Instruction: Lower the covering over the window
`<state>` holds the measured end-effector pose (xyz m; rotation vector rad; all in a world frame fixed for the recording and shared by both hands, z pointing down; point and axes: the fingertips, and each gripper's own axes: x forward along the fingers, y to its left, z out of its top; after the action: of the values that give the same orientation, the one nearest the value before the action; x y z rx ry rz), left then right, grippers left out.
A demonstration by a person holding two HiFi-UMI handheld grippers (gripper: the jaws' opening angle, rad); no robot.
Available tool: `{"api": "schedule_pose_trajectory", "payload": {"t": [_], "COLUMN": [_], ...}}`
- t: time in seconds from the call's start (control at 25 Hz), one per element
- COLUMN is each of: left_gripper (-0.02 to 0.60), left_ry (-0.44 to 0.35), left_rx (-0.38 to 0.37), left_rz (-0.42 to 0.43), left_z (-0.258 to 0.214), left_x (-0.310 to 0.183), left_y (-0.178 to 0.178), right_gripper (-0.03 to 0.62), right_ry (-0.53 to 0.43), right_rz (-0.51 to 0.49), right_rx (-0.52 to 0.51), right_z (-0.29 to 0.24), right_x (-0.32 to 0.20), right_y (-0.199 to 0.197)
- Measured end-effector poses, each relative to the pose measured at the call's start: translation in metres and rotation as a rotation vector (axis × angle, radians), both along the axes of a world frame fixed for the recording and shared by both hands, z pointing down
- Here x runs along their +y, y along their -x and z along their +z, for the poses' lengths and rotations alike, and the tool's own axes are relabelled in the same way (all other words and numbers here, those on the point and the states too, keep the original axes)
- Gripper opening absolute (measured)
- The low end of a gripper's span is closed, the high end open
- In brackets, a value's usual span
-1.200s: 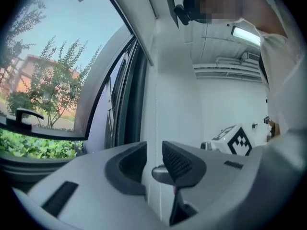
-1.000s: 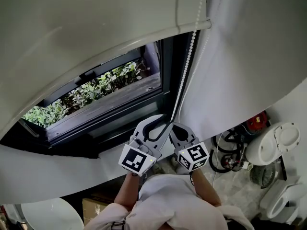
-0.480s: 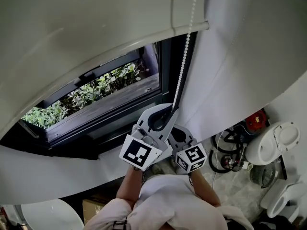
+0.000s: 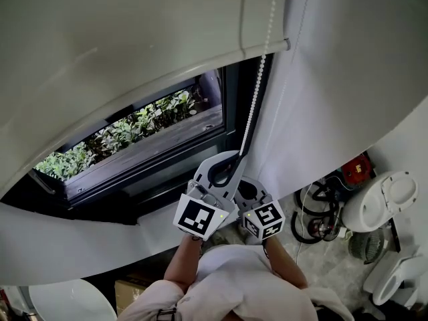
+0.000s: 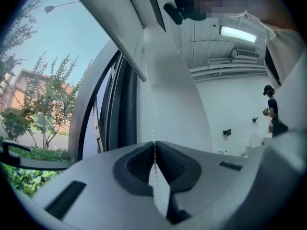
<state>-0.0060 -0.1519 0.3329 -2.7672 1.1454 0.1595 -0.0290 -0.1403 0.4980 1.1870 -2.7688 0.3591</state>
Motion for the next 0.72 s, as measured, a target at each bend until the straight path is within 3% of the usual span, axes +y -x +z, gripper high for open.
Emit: {"api": "schedule_pose_trajectory", "payload": {"t": [0.36,0.72], "left_gripper": [0.018,0.018], "left_ry": [0.120,0.192], "left_rx": [-0.045,-0.062], "left_rz": [-0.013,-0.028], "left_z": [0.060,0.107], "left_x": [-0.003,-0.003], "left_y": [0.001,-0.001], "right_gripper": [-0.003,0.002], "right_ry": [0.114,0.122], "right_rz": [0.002,0.022], "right_rx": [0.058,0.130], "right_z": [0.056,0.100], "right_x": [0.007,0.009], "right_y": [-0.004,-0.009]}}
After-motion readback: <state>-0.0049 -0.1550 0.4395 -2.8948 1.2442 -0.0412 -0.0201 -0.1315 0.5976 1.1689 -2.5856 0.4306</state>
